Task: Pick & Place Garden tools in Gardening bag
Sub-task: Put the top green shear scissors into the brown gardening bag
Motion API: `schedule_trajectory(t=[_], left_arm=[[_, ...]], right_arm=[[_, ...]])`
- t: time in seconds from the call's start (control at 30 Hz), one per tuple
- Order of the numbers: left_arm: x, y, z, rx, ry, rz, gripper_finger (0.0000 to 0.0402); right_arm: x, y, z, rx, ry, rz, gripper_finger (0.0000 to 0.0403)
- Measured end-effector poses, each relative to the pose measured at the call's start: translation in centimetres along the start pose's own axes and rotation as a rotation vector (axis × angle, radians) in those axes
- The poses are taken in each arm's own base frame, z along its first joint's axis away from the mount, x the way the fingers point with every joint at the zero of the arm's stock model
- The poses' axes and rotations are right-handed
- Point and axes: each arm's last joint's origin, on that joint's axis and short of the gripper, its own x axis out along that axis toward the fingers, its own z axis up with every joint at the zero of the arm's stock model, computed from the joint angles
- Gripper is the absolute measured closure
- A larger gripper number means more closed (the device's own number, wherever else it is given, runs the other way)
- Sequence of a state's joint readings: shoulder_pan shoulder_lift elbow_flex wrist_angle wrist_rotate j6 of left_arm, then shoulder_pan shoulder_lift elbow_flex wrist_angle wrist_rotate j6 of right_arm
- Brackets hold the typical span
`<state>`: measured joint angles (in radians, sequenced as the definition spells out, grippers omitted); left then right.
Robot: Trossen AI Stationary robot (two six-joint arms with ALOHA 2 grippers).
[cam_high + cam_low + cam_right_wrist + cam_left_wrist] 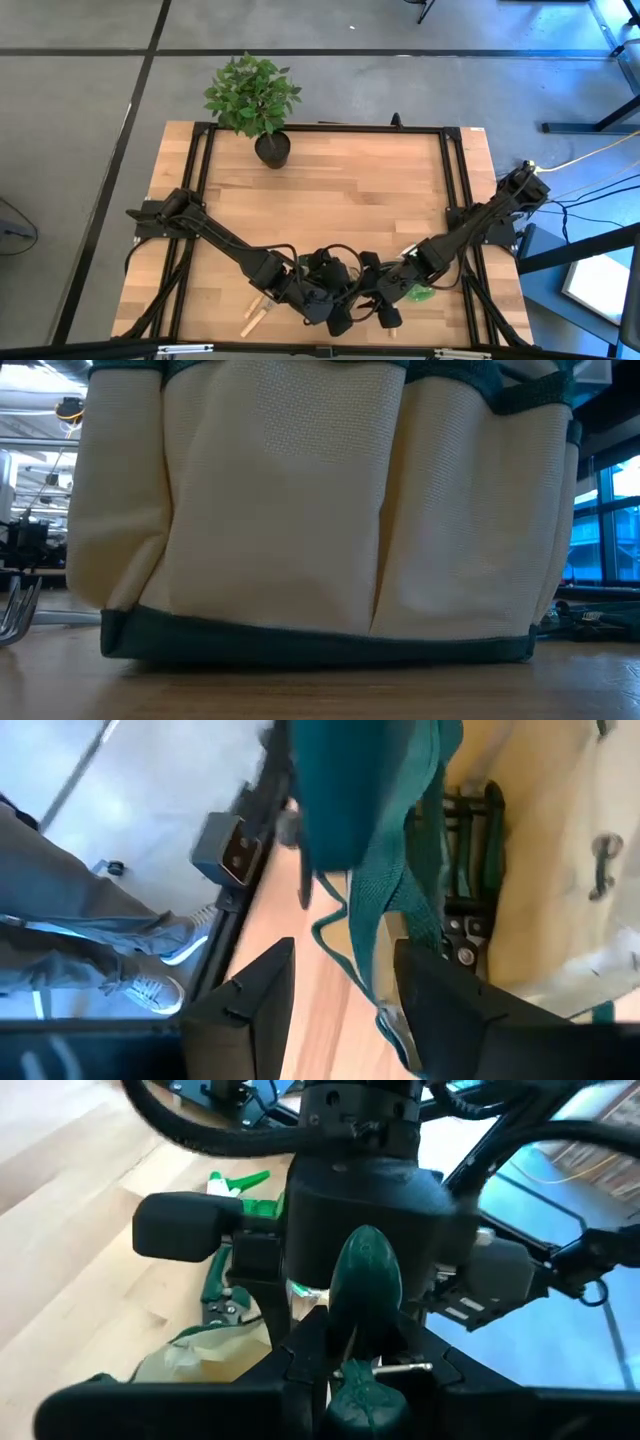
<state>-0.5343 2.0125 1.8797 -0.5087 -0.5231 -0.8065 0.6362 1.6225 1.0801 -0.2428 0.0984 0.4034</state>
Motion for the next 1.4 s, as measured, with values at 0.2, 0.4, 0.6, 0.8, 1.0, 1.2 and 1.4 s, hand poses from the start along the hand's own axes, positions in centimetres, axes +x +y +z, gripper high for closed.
schedule_trajectory(t=[0.2,0.4,0.6,0.8,1.0,1.2,1.4], left_arm=[[0.0,0.2,0.1,0.018,-0.002,0.010,0.0340],[0.1,0.3,0.2,0.056,-0.015,0.029,0.0340],[0.0,0.4,0.2,0.124,-0.028,0.054,0.0340],[-0.1,0.5,0.3,0.171,-0.043,0.075,0.0340],[-0.1,0.5,0.4,0.171,-0.042,0.072,0.0340],[-0.3,0.5,0.9,0.165,-0.036,0.058,0.0340],[-0.4,0.7,1.3,0.169,-0.036,0.057,0.0340]], right_arm=[[0.3,-0.4,-0.1,0.038,0.014,-0.015,0.0290],[0.4,-0.7,0.0,0.056,0.020,-0.012,0.0389],[0.4,-1.0,0.1,0.101,0.024,-0.006,0.0397],[0.4,-1.3,0.2,0.115,0.029,0.005,0.0399],[0.4,-1.5,0.3,0.119,0.033,0.002,0.0399],[0.4,-1.8,0.3,0.119,0.037,-0.005,0.0399],[0.3,-1.9,0.4,0.119,0.036,-0.008,0.0400]])
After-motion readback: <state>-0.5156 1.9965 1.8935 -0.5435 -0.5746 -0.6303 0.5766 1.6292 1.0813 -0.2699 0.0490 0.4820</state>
